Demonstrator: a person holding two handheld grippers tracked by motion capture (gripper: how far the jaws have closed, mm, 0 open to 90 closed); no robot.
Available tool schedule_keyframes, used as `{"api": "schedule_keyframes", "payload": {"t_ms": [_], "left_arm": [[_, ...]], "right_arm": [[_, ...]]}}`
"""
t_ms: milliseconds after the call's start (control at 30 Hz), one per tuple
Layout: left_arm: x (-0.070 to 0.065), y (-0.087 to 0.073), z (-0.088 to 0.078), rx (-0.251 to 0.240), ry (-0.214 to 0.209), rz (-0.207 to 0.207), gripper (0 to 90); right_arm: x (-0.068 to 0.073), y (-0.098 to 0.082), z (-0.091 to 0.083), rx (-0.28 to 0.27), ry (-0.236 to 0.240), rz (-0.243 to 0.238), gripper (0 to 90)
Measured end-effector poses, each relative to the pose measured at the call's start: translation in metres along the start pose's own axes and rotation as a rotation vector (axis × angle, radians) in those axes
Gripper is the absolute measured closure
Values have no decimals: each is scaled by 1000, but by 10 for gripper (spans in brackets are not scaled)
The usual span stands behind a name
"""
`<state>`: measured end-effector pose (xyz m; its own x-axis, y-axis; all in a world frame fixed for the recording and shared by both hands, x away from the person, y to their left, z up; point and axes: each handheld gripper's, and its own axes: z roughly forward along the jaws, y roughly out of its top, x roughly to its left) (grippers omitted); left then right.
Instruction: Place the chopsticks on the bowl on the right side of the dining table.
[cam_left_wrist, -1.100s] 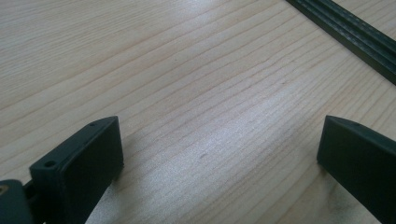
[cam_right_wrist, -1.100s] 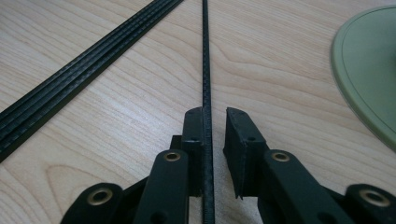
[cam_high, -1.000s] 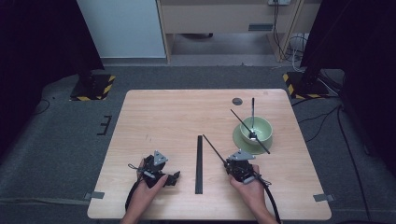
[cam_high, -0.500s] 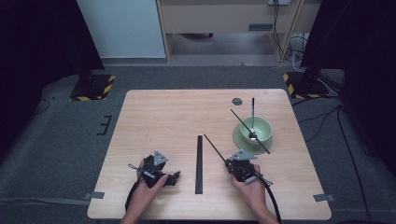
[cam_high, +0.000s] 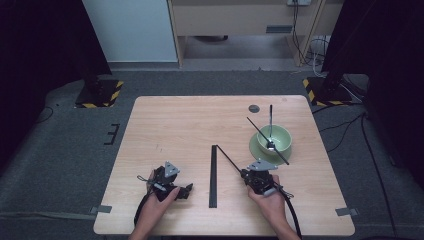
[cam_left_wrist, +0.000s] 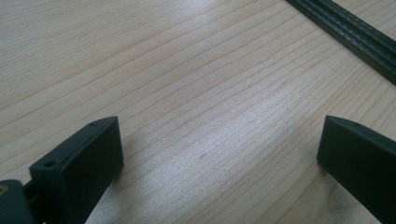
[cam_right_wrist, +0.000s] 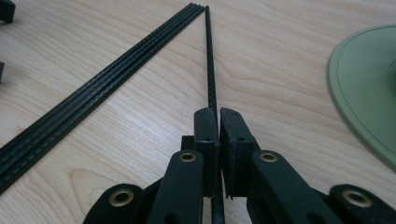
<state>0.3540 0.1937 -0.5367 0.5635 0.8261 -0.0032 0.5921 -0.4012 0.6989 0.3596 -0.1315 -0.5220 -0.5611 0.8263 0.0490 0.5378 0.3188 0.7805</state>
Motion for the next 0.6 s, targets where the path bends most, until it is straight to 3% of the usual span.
{"api": "schedule_keyframes", "payload": {"t_ms": [600], "left_arm": [[0,0,0,0,0,0,0]], "right_arm": [[-4,12,-19,-50,17,19,862]]}}
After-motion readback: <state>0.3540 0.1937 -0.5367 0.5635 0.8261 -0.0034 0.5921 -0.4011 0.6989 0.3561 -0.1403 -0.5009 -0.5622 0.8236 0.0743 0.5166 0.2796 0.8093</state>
